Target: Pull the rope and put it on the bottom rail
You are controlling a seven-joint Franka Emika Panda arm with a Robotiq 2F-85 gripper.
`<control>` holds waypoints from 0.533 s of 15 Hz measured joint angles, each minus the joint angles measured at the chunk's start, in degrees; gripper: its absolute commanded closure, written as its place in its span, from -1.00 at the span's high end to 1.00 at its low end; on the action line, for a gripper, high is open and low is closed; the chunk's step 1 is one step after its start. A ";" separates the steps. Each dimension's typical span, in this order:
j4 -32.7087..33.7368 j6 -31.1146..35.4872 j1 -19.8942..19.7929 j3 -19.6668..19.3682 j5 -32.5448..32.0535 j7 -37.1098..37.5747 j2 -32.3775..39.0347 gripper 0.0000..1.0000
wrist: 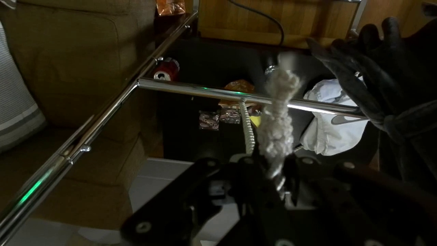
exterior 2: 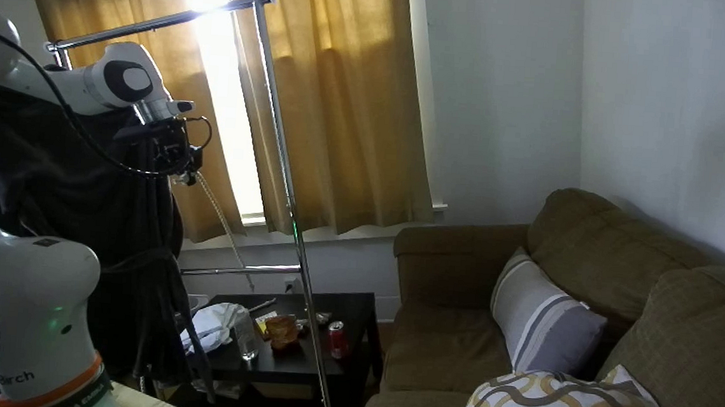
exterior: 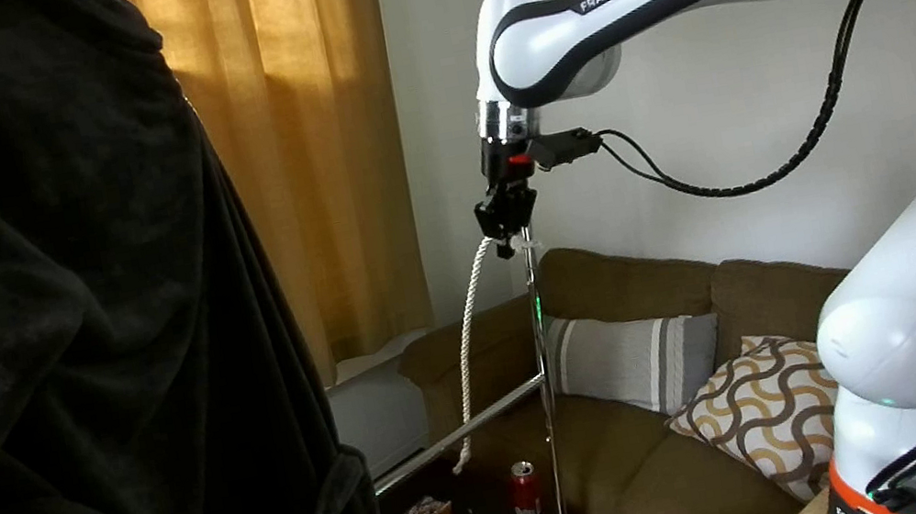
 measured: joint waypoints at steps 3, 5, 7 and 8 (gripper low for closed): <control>-2.91 2.27 -0.48 -0.48 -0.97 -0.90 0.76 -0.96; -6.23 4.98 -0.53 -1.23 -0.97 -1.05 0.98 -0.96; -9.63 7.40 -0.53 -1.80 -0.85 -1.05 1.21 -0.96; -11.12 7.62 -0.53 -2.08 -0.71 -1.05 1.27 -0.96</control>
